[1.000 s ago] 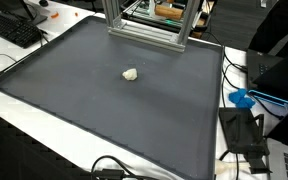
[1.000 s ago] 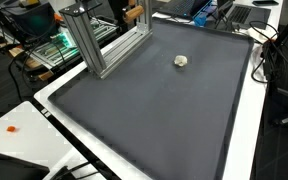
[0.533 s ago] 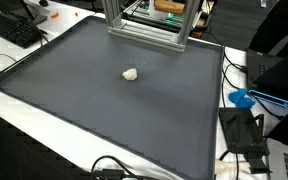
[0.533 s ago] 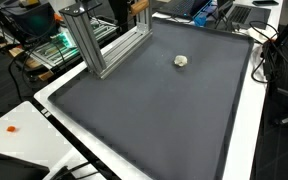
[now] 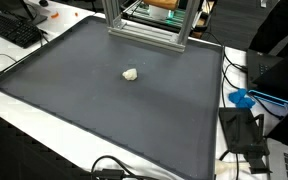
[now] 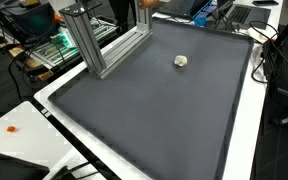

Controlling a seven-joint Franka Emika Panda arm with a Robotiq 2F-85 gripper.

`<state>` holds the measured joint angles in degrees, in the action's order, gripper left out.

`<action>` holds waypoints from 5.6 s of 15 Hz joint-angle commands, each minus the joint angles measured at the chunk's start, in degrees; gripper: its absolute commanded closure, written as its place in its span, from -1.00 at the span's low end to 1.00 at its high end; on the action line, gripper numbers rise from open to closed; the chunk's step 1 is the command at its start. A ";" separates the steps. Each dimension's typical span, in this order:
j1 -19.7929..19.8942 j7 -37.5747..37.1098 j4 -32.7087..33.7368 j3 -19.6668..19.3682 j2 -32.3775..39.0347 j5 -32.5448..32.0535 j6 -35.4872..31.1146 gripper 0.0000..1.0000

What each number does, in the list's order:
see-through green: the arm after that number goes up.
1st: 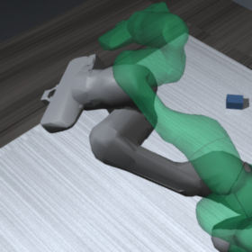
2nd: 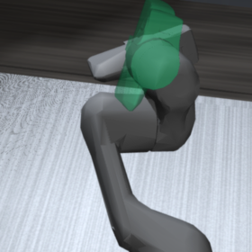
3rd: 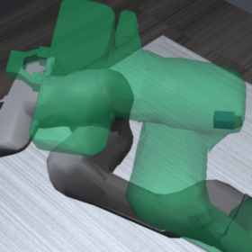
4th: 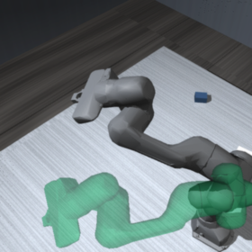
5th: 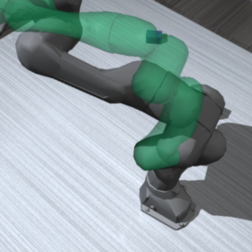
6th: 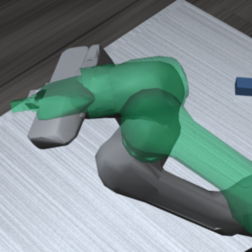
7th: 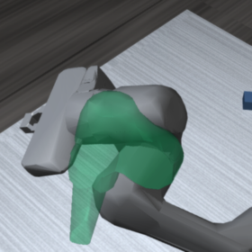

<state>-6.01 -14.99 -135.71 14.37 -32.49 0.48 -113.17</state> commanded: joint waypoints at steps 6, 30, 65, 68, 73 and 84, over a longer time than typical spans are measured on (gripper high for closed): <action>0.82 -0.80 6.66 -0.76 10.07 -3.45 -4.06 0.31; 0.47 -27.52 20.69 -1.73 33.92 -12.72 -11.50 0.31; -2.54 -45.35 20.92 -8.95 44.16 -6.97 -15.15 0.31; -2.89 -44.94 20.73 -9.00 44.35 -7.86 -14.84 0.31; -3.39 -46.91 20.33 -10.08 44.66 -10.85 -17.93 0.31; -4.28 -51.54 20.39 -12.38 47.11 -15.70 -22.86 0.31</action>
<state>-9.24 -63.40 -114.44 3.68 13.20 -12.32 -132.75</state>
